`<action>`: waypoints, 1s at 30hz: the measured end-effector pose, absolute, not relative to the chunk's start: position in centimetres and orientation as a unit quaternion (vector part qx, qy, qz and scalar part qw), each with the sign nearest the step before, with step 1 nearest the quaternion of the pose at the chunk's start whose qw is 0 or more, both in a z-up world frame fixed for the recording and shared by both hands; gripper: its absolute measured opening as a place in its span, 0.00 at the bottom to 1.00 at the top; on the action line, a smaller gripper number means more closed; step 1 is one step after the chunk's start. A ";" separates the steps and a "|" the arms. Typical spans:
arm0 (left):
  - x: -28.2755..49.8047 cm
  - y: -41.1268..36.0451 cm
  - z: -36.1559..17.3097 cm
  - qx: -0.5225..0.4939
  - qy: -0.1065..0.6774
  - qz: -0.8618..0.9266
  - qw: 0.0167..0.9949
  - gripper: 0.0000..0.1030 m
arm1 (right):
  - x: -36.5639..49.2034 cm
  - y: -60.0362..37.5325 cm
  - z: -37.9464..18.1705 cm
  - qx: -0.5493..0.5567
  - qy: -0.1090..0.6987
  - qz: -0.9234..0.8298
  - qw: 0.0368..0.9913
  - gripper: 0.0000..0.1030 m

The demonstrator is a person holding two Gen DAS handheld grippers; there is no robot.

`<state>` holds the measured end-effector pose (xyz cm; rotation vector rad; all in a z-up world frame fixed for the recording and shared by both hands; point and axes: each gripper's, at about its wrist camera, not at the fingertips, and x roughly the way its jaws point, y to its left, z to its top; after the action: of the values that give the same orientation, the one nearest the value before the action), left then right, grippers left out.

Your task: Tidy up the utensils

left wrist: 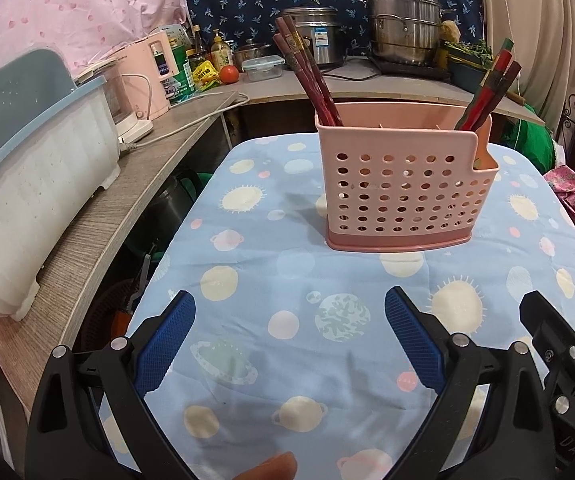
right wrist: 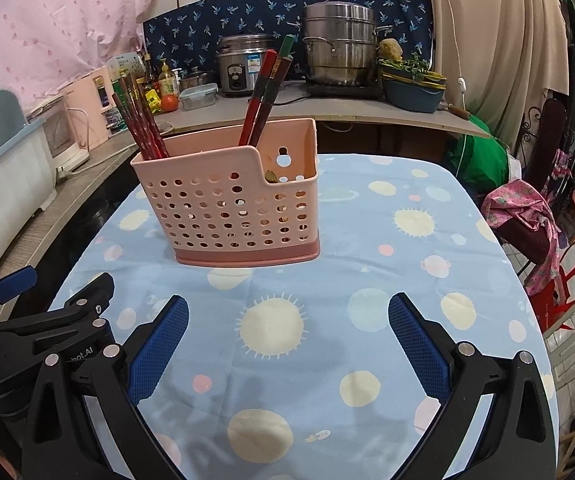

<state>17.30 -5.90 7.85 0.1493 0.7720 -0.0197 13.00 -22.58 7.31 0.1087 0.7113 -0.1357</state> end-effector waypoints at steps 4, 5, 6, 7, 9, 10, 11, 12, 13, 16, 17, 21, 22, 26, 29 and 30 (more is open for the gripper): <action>17.7 -6.0 7.8 0.074 0.375 -0.008 0.924 0.89 | 13.6 -22.6 7.3 0.052 0.349 -0.067 0.933 0.94; 17.9 -6.0 7.8 0.074 0.374 -0.009 0.924 0.89 | 13.8 -22.6 7.3 0.051 0.350 -0.068 0.933 0.94; 18.1 -6.0 7.9 0.074 0.374 -0.009 0.924 0.89 | 14.0 -22.5 7.3 0.051 0.350 -0.068 0.933 0.94; 18.2 -6.0 7.8 0.074 0.374 -0.009 0.924 0.89 | 14.2 -22.5 7.3 0.051 0.350 -0.068 0.933 0.94; 18.7 -5.9 7.8 0.072 0.376 -0.009 0.924 0.89 | 14.2 -22.5 7.3 0.050 0.350 -0.068 0.933 0.94; 18.9 -5.9 7.8 0.071 0.377 -0.010 0.924 0.89 | 14.2 -22.5 7.3 0.050 0.350 -0.068 0.933 0.94; 19.1 -5.9 7.7 0.069 0.379 -0.010 0.923 0.89 | 14.4 -22.5 7.3 0.050 0.351 -0.068 0.933 0.94; 19.3 -5.9 7.6 0.068 0.381 -0.010 0.922 0.89 | 14.7 -22.5 7.2 0.050 0.351 -0.068 0.932 0.94; 19.5 -5.9 7.5 0.066 0.382 -0.009 0.922 0.89 | 14.9 -22.5 7.2 0.051 0.352 -0.068 0.932 0.94; 19.9 -5.9 7.4 0.065 0.385 -0.008 0.920 0.89 | 15.6 -22.5 7.0 0.052 0.354 -0.068 0.931 0.94; 20.1 -5.9 7.3 0.064 0.386 -0.008 0.920 0.89 | 15.8 -22.6 6.9 0.053 0.355 -0.067 0.931 0.94; 20.4 -6.0 7.1 0.067 0.387 -0.005 0.920 0.88 | 16.3 -22.5 6.7 0.053 0.358 -0.067 0.930 0.94; 20.5 -6.0 7.0 0.066 0.388 -0.005 0.919 0.88 | 16.3 -22.5 6.6 0.053 0.358 -0.068 0.930 0.94; 20.6 -6.1 7.0 0.068 0.388 -0.005 0.919 0.88 | 16.6 -22.5 6.5 0.055 0.359 -0.068 0.929 0.94; 20.8 -6.0 7.0 0.067 0.388 -0.005 0.919 0.88 | 16.7 -22.5 6.6 0.055 0.359 -0.069 0.929 0.94; 20.9 -6.0 7.1 0.067 0.388 -0.005 0.919 0.88 | 16.7 -22.5 6.6 0.055 0.359 -0.070 0.929 0.94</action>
<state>20.89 -5.98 7.06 0.1372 0.7972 -0.0107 16.69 -22.48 6.56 0.1117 0.7346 -0.1427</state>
